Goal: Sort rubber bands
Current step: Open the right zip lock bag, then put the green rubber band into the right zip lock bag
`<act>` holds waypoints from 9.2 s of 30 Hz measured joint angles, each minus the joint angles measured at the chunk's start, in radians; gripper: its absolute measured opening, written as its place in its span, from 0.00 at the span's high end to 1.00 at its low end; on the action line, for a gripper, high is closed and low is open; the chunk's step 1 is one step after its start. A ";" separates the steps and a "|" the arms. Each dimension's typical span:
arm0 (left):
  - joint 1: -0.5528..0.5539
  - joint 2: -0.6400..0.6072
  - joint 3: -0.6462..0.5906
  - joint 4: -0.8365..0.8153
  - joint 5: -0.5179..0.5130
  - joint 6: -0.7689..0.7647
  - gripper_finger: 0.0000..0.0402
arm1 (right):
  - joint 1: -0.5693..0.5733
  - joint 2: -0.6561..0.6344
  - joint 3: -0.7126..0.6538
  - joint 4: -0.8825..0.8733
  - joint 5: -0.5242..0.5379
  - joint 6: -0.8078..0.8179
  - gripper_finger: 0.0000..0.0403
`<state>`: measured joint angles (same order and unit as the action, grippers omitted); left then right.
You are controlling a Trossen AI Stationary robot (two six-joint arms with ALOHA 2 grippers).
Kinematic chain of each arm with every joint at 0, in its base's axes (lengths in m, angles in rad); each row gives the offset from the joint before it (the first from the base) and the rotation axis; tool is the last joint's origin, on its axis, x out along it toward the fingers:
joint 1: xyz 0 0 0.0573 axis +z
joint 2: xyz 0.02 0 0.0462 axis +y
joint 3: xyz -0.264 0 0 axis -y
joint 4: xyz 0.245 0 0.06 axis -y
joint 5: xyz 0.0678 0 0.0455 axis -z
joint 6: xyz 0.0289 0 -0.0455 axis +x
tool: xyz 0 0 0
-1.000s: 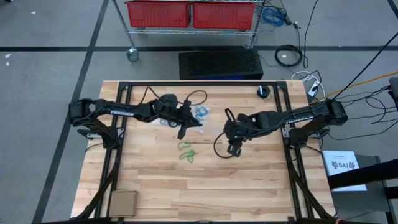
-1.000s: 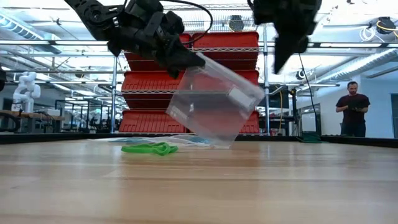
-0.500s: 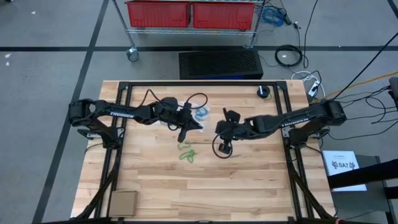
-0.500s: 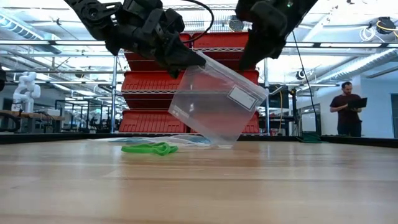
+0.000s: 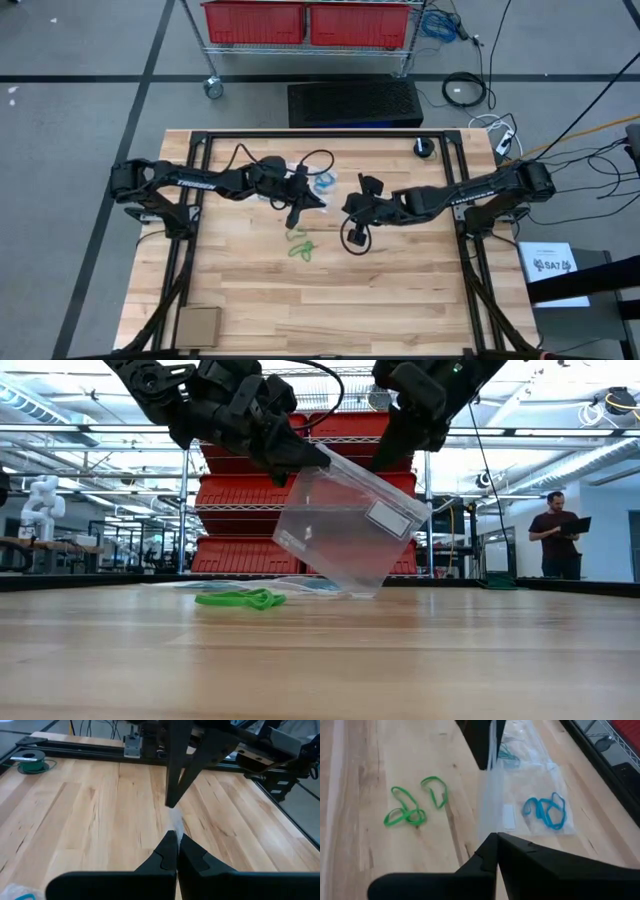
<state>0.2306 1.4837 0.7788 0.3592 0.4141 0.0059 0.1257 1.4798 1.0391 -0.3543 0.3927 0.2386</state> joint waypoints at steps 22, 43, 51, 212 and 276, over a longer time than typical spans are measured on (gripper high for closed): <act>-0.002 0.000 0.000 0.010 -0.004 -0.002 1.00 | -0.058 0.054 0.001 0.111 -0.051 -0.063 1.00; -0.011 -0.001 -0.001 0.049 -0.031 -0.026 1.00 | -0.095 0.142 0.002 0.248 -0.165 0.059 0.58; -0.039 -0.026 -0.001 0.056 -0.061 -0.027 1.00 | -0.100 0.124 0.001 0.281 -0.127 0.043 0.74; -0.043 -0.473 -0.354 0.121 -0.349 -0.031 1.00 | -0.009 0.192 0.215 0.232 0.377 -0.821 1.00; -0.048 -0.472 -0.354 0.119 -0.347 -0.034 1.00 | 0.092 0.510 0.225 0.228 -0.253 0.178 0.59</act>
<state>0.1829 1.0119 0.4252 0.4777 0.0673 -0.0285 0.2173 1.9897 1.2640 -0.1264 0.1399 0.4168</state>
